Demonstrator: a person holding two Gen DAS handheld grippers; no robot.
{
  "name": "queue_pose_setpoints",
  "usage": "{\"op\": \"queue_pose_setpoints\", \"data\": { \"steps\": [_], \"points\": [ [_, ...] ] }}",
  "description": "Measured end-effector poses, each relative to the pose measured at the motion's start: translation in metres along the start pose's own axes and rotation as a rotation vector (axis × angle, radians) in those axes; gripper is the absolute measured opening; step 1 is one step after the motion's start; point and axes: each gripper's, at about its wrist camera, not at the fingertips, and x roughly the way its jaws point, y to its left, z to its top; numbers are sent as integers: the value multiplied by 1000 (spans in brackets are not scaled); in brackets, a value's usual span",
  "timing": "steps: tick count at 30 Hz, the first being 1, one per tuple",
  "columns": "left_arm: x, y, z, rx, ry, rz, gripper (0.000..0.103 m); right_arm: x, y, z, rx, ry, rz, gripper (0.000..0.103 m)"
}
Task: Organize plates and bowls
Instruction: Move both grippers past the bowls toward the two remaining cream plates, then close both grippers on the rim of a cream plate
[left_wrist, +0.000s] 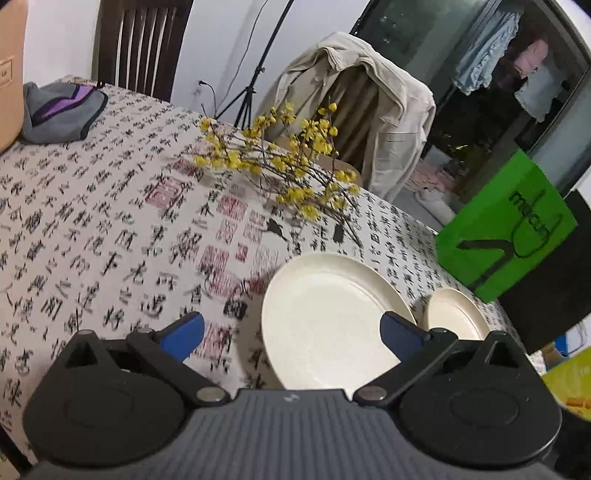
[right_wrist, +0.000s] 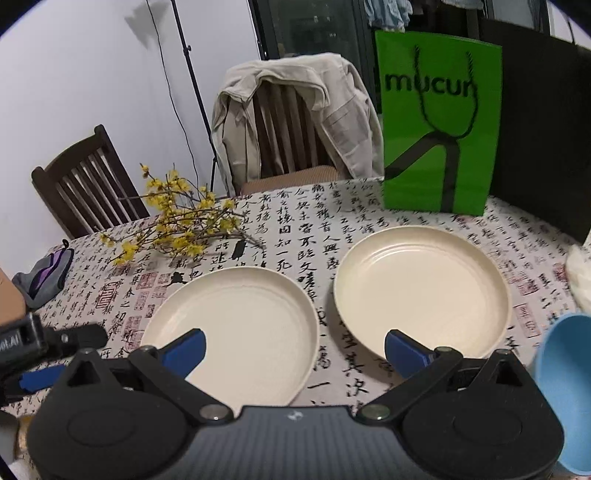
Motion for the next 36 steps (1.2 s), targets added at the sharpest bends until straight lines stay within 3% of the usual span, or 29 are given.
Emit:
{"op": "queue_pose_setpoints", "data": {
  "steps": [14,28,29,33,36],
  "points": [
    [59,16,7,-7,57,-1,103,38,0,0,30,61,-14,103],
    [75,18,2,26,92,-5,103,48,3,0,26,86,-25,93],
    [76,18,2,27,94,-6,103,50,4,-1,21,91,-29,92],
    [81,21,2,17,115,-23,97,60,8,-1,16,126,-39,72],
    [81,21,2,21,115,-33,89,66,11,1,9,141,-58,69]
  ]
}}
